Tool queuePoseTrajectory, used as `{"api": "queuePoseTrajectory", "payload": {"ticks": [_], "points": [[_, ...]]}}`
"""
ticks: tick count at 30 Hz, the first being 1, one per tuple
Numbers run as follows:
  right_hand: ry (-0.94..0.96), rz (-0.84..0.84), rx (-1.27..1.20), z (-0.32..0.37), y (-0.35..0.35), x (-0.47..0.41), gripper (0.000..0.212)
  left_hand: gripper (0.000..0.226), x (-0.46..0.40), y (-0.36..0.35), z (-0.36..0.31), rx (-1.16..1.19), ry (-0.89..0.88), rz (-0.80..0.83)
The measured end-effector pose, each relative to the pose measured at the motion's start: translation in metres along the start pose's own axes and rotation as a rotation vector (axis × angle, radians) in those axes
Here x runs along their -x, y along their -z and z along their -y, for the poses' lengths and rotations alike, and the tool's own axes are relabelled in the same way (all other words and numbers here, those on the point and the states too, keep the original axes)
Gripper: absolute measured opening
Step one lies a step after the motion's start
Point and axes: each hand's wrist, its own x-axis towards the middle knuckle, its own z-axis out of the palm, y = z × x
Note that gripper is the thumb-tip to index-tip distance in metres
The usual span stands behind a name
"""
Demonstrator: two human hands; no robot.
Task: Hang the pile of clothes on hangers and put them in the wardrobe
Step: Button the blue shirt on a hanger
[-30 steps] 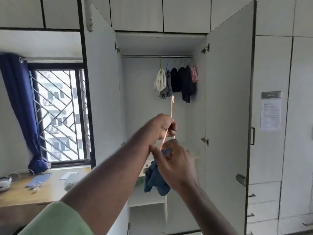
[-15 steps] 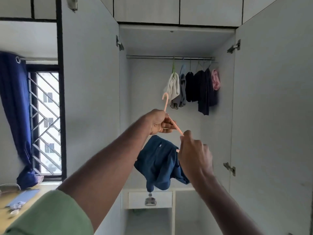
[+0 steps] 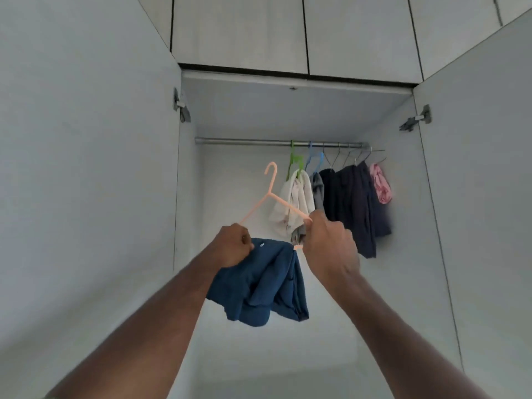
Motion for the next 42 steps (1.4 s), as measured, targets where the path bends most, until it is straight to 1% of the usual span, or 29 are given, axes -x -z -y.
{"api": "queuePoseTrajectory", "payload": {"ticks": [2, 4, 7, 10, 13, 18, 22, 28, 32, 35, 40, 42], "points": [[-0.009, -0.022, -0.001, -0.002, -0.018, -0.035, 0.023, 0.02, -0.03, -0.009, 0.016, -0.145, -0.022, 0.036], [-0.008, -0.053, 0.0, -0.004, -0.038, -0.068, 0.023, 0.027, -0.059, -0.016, 0.03, -0.201, -0.043, 0.015], [0.015, -0.111, -0.004, -0.007, -0.062, -0.117, 0.021, 0.031, -0.102, -0.023, 0.038, -0.185, -0.083, -0.045], [0.038, -0.187, -0.011, -0.015, -0.081, -0.167, 0.022, 0.026, -0.137, -0.033, 0.037, -0.213, -0.109, -0.014], [0.067, -0.236, -0.038, -0.016, -0.101, -0.213, 0.017, 0.022, -0.169, -0.044, 0.035, -0.155, -0.114, -0.032], [0.107, -0.238, -0.022, -0.009, -0.127, -0.276, 0.01, 0.016, -0.223, -0.047, 0.045, -0.085, -0.081, -0.115], [0.107, -0.225, 0.033, -0.011, -0.142, -0.317, 0.019, 0.019, -0.258, -0.044, 0.057, -0.052, -0.102, -0.188], [0.089, -0.275, 0.117, -0.017, -0.163, -0.353, 0.021, 0.028, -0.293, -0.049, 0.071, -0.072, -0.136, -0.203], [0.1, -0.279, 0.156, -0.015, -0.178, -0.362, 0.022, 0.017, -0.31, -0.054, 0.084, -0.062, -0.142, -0.173], [0.107, -0.281, 0.174, -0.011, -0.188, -0.364, 0.024, 0.022, -0.317, -0.056, 0.092, -0.017, -0.143, -0.169], [0.118, -0.278, 0.19, -0.012, -0.199, -0.361, 0.018, 0.011, -0.317, -0.062, 0.094, -0.032, -0.131, -0.129], [0.122, -0.28, 0.182, -0.011, -0.202, -0.356, 0.014, 0.014, -0.315, -0.062, 0.099, -0.02, -0.119, -0.12]]}}
